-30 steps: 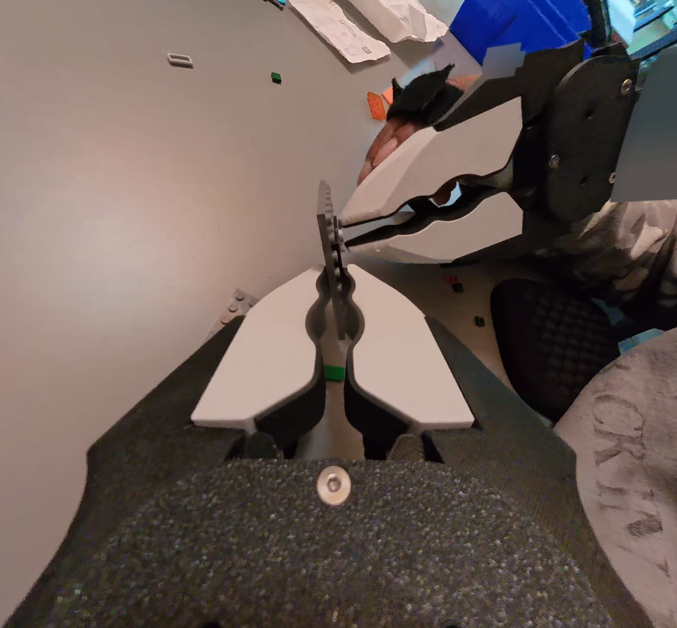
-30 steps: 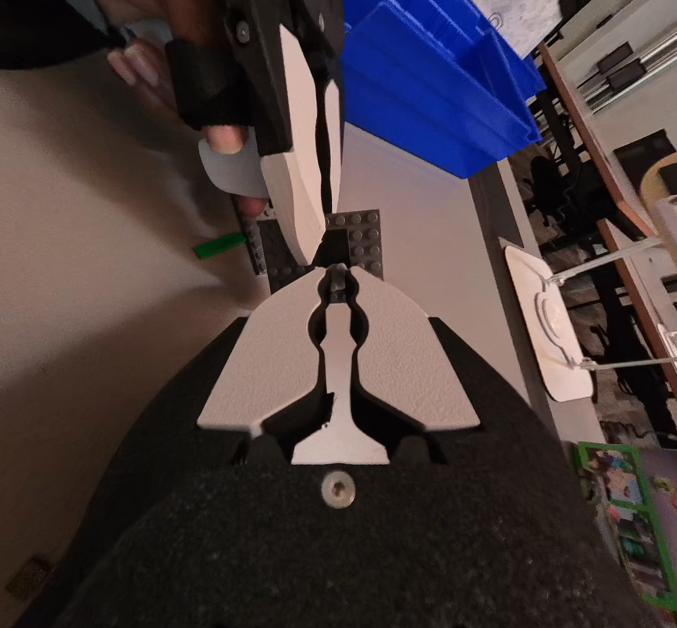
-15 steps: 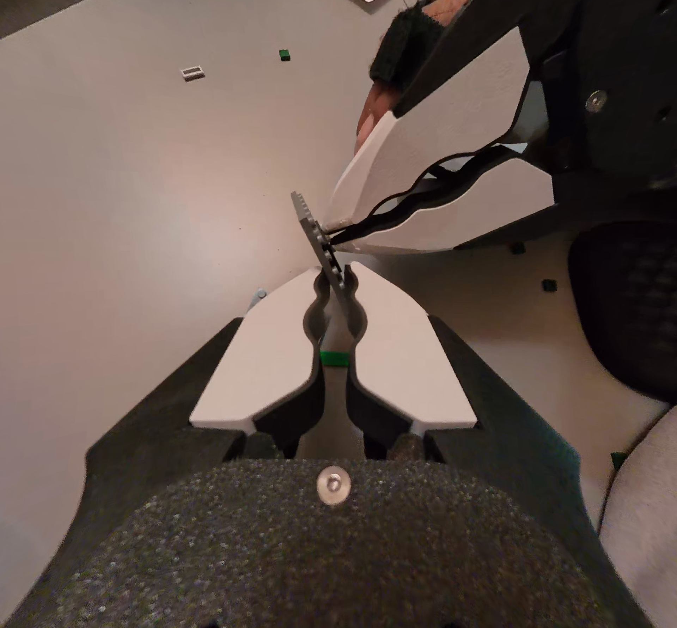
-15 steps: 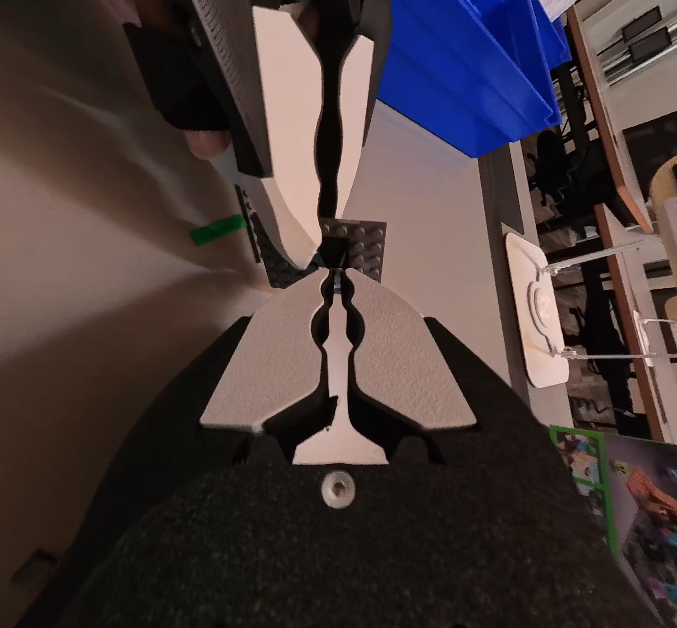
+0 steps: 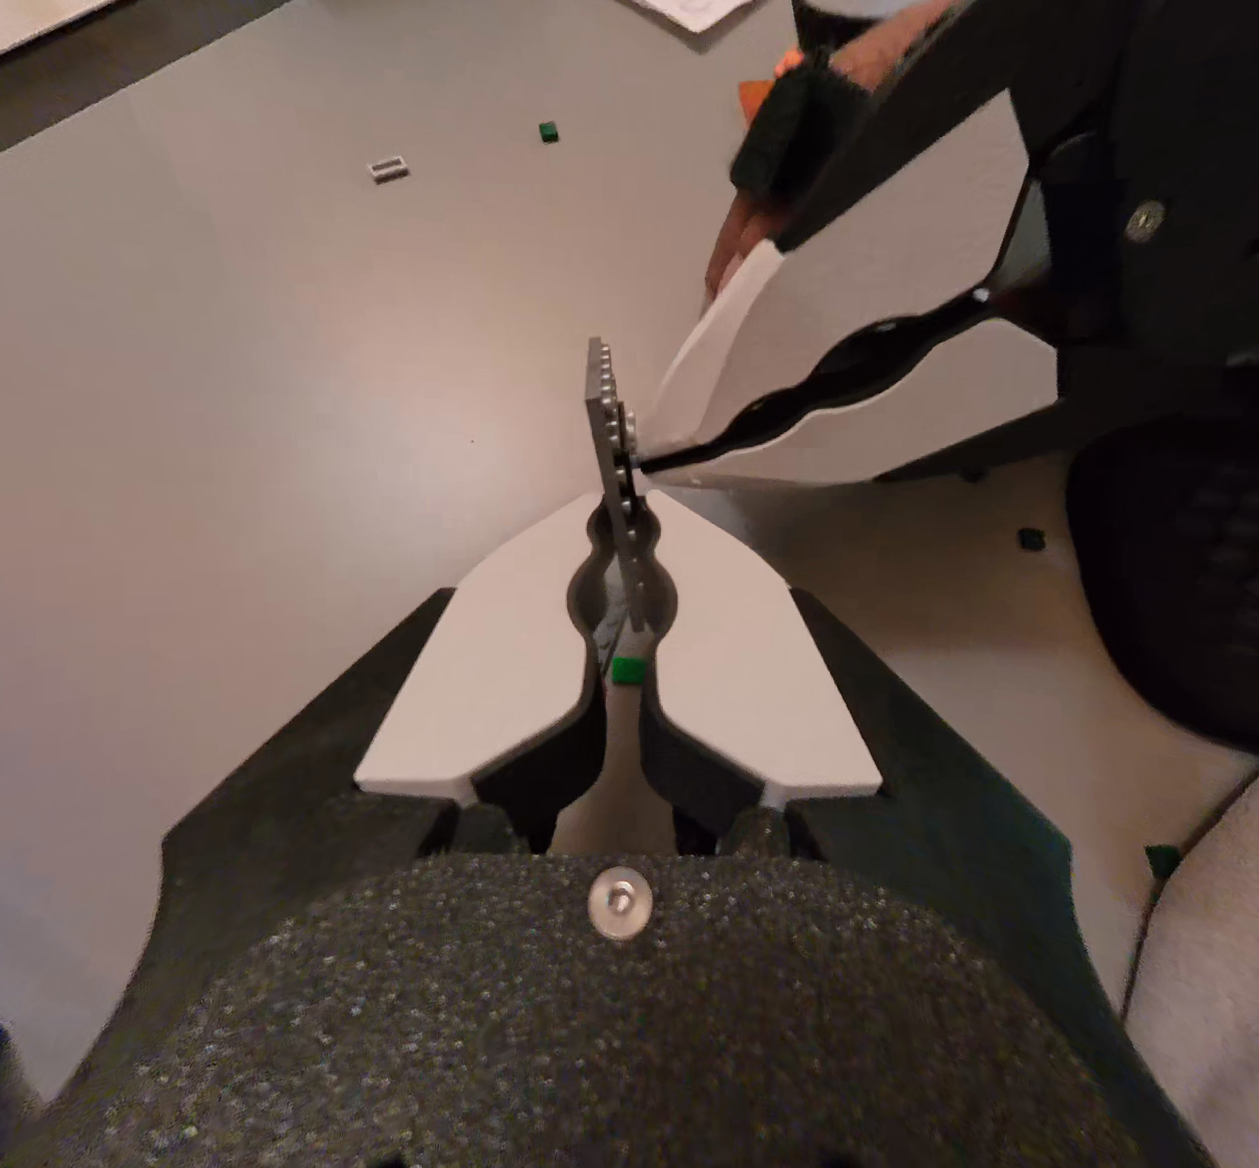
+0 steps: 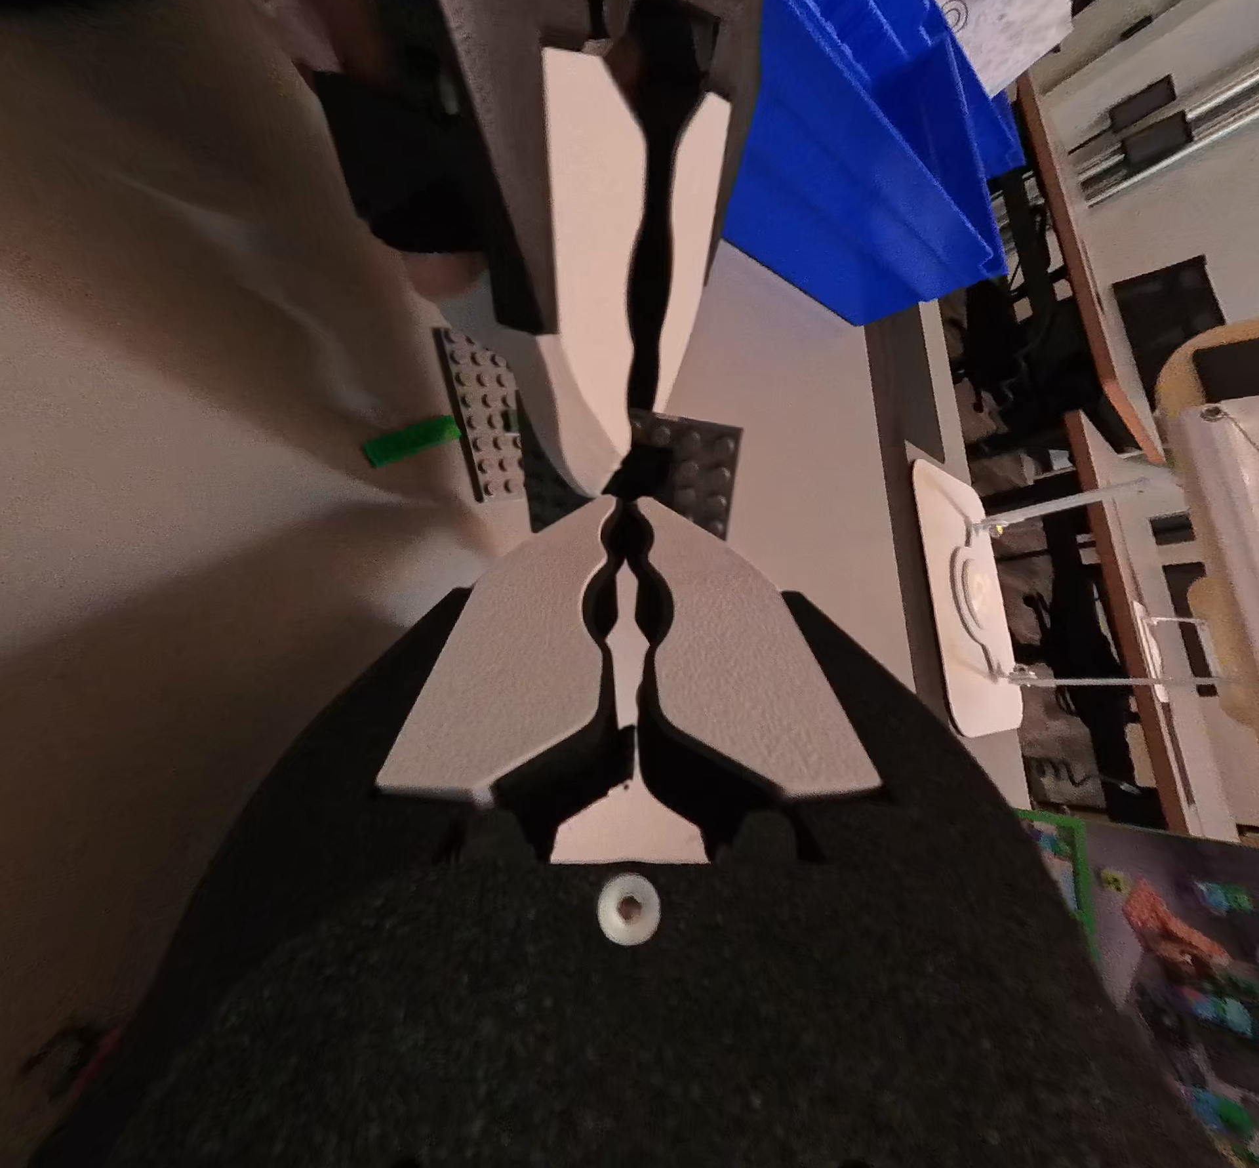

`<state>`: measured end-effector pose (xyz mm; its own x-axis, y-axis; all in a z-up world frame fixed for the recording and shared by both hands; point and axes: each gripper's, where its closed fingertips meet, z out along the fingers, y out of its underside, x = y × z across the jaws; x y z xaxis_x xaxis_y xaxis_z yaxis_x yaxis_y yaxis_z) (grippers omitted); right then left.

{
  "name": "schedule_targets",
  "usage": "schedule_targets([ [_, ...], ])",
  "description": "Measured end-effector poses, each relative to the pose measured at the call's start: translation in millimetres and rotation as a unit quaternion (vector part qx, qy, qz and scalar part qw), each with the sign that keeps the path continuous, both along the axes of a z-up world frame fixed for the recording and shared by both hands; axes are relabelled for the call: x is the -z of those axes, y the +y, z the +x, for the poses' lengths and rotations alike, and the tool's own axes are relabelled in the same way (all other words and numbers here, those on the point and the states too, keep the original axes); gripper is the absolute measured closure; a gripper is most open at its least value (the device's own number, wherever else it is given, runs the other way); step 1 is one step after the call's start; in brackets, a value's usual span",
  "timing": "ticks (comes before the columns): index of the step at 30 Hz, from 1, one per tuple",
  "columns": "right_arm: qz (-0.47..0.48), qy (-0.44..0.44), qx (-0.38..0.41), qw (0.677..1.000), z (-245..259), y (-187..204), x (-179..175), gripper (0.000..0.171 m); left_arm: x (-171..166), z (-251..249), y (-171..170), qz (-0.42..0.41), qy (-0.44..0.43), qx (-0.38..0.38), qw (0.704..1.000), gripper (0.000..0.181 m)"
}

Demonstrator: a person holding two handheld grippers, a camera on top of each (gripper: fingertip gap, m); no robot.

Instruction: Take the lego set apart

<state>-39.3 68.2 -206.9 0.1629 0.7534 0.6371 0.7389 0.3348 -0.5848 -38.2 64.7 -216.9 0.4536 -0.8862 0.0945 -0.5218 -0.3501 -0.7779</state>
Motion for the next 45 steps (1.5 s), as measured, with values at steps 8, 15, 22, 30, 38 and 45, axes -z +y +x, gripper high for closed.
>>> schedule_targets([
  [8, -0.047, 0.079, 0.021, 0.996, 13, 9, -17, 0.171, -4, -7, 9, -0.034, -0.05, -0.025, 0.998, 0.176],
  [15, -0.095, 0.125, 0.044, 0.987, 12, 16, -17, 0.143, -12, -6, 8, -0.098, -0.129, -0.022, 0.987, 0.176],
  [22, -0.023, 0.123, 0.024, 0.992, 6, 8, -38, 0.147, -21, -2, 1, -0.081, -0.145, -0.003, 0.986, 0.176],
  [30, -0.031, 0.068, 0.025, 0.997, -1, 3, -20, 0.144, -23, 1, -12, -0.129, -0.17, 0.028, 0.976, 0.17],
  [38, -0.232, 0.174, 0.033, 0.956, 1, -2, -15, 0.156, -23, 3, -24, -0.14, -0.175, 0.082, 0.971, 0.165],
  [45, -0.172, 0.157, 0.023, 0.972, 6, -1, -29, 0.156, -23, 3, -19, -0.177, -0.196, 0.065, 0.962, 0.174],
])
